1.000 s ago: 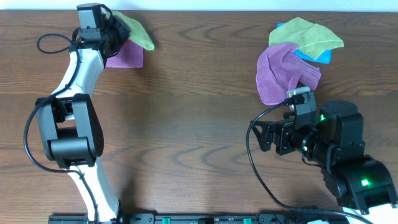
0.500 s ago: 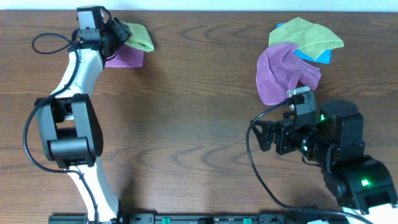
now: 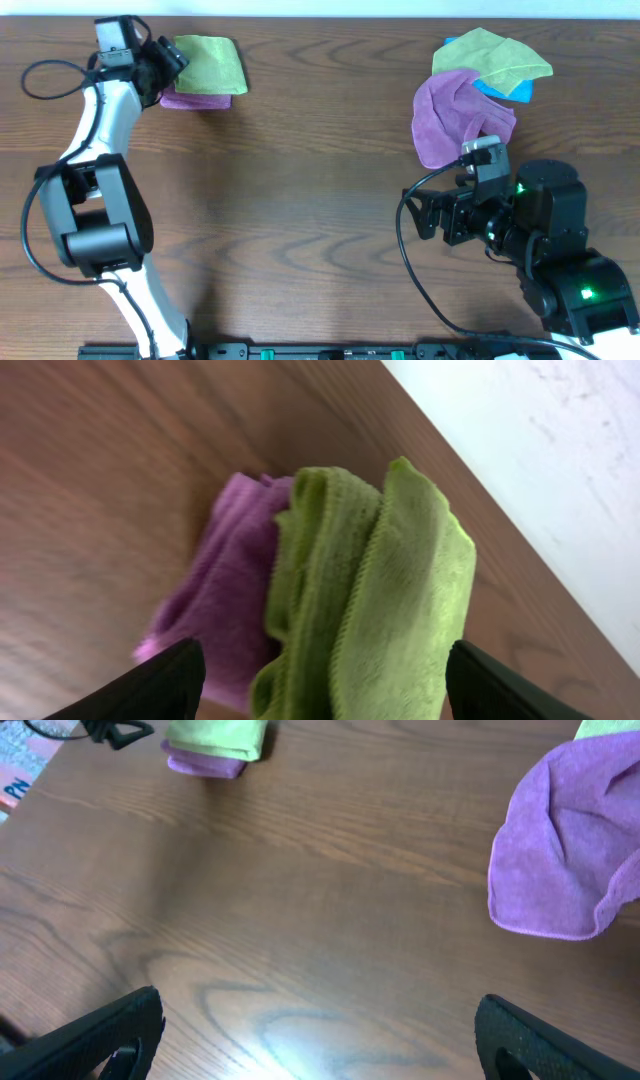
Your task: Fold the cloth
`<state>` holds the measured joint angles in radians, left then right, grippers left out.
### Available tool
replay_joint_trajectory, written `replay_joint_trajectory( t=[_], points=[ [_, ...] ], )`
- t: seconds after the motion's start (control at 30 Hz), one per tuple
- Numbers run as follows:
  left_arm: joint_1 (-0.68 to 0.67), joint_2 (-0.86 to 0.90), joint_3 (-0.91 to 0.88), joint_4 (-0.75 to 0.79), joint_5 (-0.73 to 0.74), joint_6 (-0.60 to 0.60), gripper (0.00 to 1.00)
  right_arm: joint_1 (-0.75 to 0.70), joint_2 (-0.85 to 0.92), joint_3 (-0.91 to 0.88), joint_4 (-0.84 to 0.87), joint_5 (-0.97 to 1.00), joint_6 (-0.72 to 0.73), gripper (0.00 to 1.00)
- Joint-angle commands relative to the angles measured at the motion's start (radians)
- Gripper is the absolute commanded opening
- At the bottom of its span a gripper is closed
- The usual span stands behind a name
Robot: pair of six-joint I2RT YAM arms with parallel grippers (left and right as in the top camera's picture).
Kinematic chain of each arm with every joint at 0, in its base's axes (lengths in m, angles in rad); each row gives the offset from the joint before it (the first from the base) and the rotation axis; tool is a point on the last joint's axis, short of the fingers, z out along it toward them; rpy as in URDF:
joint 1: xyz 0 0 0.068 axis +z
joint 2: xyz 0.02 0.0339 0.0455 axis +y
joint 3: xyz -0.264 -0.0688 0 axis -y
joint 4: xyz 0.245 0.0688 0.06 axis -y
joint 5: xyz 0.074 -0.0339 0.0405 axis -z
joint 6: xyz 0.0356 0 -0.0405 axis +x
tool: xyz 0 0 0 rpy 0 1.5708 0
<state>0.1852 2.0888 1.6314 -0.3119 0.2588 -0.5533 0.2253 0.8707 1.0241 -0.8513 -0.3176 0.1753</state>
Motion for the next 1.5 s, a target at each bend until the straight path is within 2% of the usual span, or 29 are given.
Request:
replay_joint_trajectory(
  t=[0.0,0.23,0.4,0.6,0.83,1.1,1.2,1.3,1.37,1.47],
  points=[
    [0.023,-0.065,0.023,-0.036,-0.010,0.054,0.79,-0.010,-0.002,-0.006,0.011,0.006,-0.008,0.99],
    [0.065,-0.178,0.023,-0.143,-0.003,0.103,0.90,-0.011,-0.009,-0.006,0.035,0.196,-0.008,0.99],
    [0.062,-0.311,0.023,-0.245,0.014,0.131,0.98,-0.010,-0.008,-0.006,0.034,0.208,-0.007,0.99],
    [0.062,-0.452,0.023,-0.329,0.148,0.130,0.95,-0.010,-0.006,-0.006,0.027,0.203,-0.008,0.99],
    [0.062,-0.538,0.023,-0.358,0.217,0.119,0.95,-0.010,-0.006,-0.006,0.027,0.203,-0.008,0.99],
    [0.063,-0.538,0.023,-0.380,0.209,0.126,0.95,-0.010,-0.006,-0.006,0.027,0.203,-0.008,0.99],
    [0.077,-0.542,0.023,-0.495,0.186,0.173,0.95,-0.010,-0.006,-0.006,0.027,0.203,-0.008,0.99],
    [0.080,-0.598,0.015,-0.667,0.061,0.216,0.95,-0.010,-0.006,-0.006,0.027,0.203,-0.008,0.99],
    [0.073,-0.668,-0.021,-0.673,-0.010,0.278,0.95,-0.010,-0.006,-0.006,0.027,0.203,-0.008,0.99],
    [0.070,-0.824,-0.134,-0.595,-0.053,0.368,0.95,-0.010,-0.006,-0.006,0.027,0.203,-0.008,0.99]
  ],
)
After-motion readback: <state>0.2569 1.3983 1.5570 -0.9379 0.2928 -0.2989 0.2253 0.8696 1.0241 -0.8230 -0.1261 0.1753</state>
